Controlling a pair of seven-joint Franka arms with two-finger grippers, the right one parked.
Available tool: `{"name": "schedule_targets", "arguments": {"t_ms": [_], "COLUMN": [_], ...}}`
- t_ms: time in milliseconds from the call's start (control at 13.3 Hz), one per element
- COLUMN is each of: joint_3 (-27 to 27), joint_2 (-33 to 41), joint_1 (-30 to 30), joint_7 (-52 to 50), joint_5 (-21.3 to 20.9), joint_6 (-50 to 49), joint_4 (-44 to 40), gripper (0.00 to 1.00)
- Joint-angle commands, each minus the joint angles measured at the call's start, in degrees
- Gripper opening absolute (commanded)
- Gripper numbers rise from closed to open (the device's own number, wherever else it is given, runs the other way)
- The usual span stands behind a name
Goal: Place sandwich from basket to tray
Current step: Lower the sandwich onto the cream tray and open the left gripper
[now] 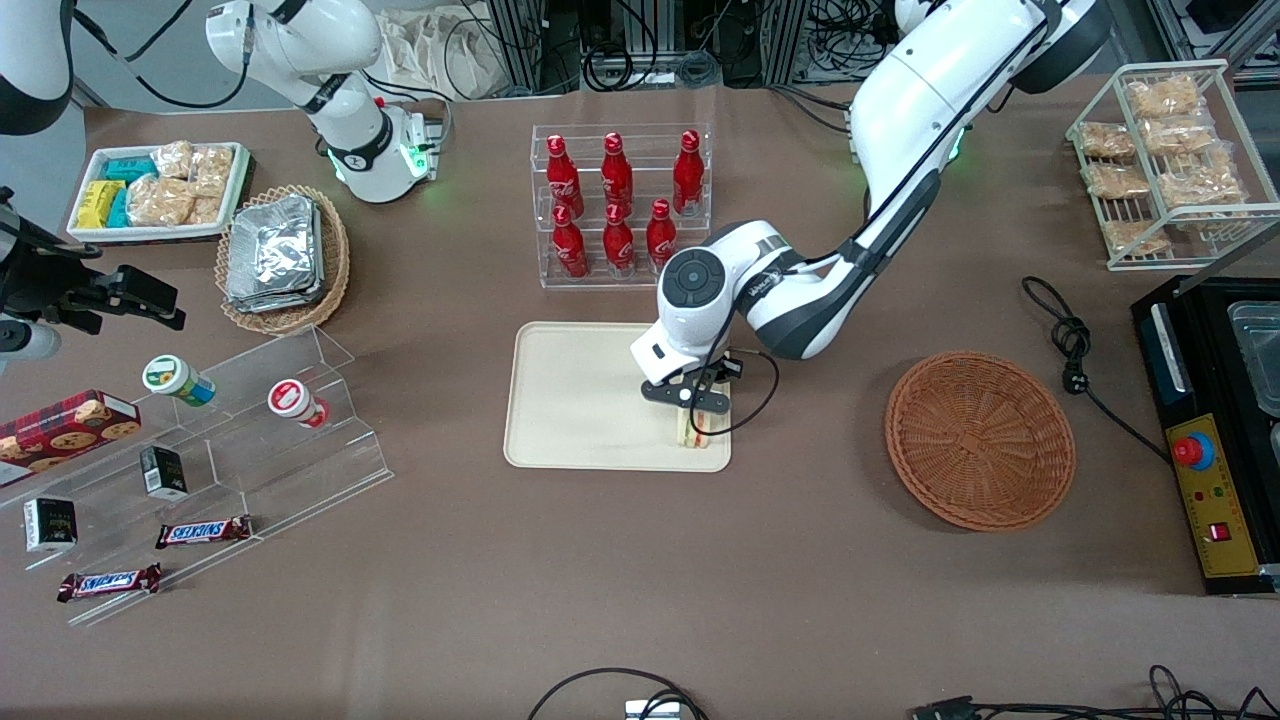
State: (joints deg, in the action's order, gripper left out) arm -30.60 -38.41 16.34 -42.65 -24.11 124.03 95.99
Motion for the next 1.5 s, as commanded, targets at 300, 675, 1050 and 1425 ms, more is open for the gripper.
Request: {"name": "schedule_targets", "arguments": {"t_ms": [300, 675, 1050, 1425], "joint_3": [2.0, 2.1, 2.2, 8.3], "joint_2": [-0.7, -1.0, -0.7, 6.9], "joint_1": [1.5, 1.7, 1.7, 2.1], "joint_7": [-1.5, -1.6, -1.5, 3.2], "joint_5": [-1.2, -0.9, -0.6, 9.8], "joint_6": [3.0, 5.3, 6.3, 6.1], "joint_4": [-1.2, -1.0, -0.8, -0.8], "gripper": [1.00, 1.00, 1.00, 1.00]}}
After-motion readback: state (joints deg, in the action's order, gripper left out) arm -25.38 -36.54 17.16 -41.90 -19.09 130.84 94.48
